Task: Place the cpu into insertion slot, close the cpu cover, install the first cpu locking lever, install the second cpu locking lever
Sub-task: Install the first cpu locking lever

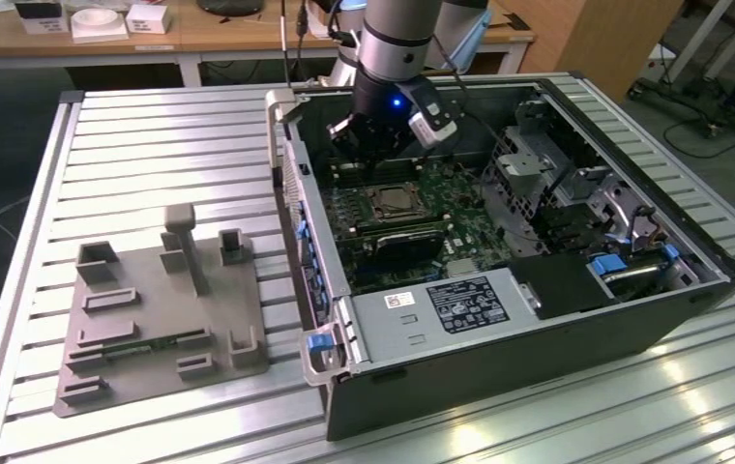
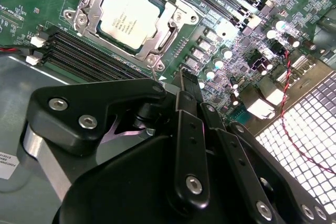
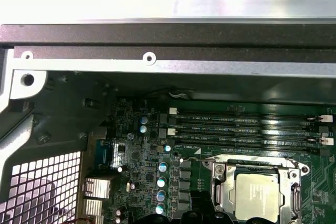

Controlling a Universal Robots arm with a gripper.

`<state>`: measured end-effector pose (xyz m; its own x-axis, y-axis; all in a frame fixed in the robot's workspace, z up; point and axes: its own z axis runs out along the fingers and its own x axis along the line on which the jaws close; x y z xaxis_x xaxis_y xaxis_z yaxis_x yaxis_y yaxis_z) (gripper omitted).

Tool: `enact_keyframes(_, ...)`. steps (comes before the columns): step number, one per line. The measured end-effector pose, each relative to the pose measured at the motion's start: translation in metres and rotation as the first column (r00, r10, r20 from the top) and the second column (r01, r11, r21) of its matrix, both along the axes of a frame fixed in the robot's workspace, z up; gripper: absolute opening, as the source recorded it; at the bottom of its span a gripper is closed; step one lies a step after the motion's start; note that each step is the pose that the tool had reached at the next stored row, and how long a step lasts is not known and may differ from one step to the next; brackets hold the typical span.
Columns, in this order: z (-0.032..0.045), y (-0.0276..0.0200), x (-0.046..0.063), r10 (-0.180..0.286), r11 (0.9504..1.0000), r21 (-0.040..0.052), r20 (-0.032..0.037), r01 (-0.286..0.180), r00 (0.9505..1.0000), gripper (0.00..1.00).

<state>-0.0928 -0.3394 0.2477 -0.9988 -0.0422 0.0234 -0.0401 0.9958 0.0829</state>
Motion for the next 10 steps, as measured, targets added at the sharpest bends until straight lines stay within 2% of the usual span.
enact_keyframes(6, 0.0061, 0.0, 0.0, 0.002, 1.0, 0.0, 0.0054, -0.002, 1.0, 0.11)
enact_keyframes(8, 0.0069, 0.0, -0.0006, 0.003, 1.0, 0.0001, 0.0132, -0.003, 0.9999, 0.11)
enact_keyframes(10, 0.0065, 0.0, -0.0043, 0.003, 1.0, 0.0, 0.026, -0.003, 0.9997, 0.11)
